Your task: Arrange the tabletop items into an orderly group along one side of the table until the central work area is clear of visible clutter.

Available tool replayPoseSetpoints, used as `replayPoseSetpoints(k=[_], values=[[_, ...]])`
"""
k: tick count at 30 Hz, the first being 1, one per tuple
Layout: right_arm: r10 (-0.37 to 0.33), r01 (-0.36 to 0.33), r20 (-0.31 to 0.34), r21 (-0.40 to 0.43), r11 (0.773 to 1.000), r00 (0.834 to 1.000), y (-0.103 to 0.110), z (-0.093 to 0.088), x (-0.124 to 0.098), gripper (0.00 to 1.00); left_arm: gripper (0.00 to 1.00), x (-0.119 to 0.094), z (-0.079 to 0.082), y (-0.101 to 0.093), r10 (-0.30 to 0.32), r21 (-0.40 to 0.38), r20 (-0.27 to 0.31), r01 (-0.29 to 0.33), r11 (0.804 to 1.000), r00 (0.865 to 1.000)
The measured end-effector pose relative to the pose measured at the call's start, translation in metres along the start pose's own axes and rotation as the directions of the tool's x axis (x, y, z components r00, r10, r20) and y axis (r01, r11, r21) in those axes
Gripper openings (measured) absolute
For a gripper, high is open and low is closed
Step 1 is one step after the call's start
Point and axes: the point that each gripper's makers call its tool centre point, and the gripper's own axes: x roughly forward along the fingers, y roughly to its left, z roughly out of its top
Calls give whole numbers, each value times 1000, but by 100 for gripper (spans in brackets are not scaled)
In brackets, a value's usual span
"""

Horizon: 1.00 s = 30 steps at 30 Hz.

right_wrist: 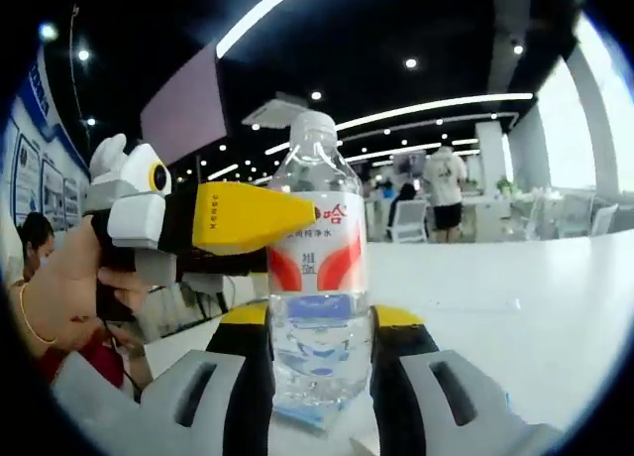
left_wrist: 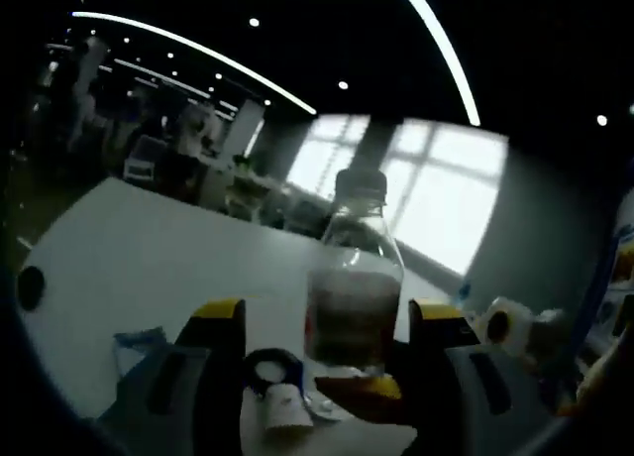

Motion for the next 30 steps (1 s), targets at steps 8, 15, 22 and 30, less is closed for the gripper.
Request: replayPoseSetpoints(k=[8,15,22,30], values=[[-40,39,-16,-31,999,999,1,-2,2,35,61,4,-5,-12,-5,15,-23,6,1000,1000],[-58,56,-31,-50,997,998,8,-7,7,36,54,8,-12,-9,41,38,-52,-39,999,998],[-45,43,-36,-60,997,998,11,-8,7,36,41,7,-10,-1,70,78,-46,-67,995,996],[-44,40,-56,-65,997,997,10,-11,7,37,40,8,-12,-2,55,103,-56,-49,993,997]])
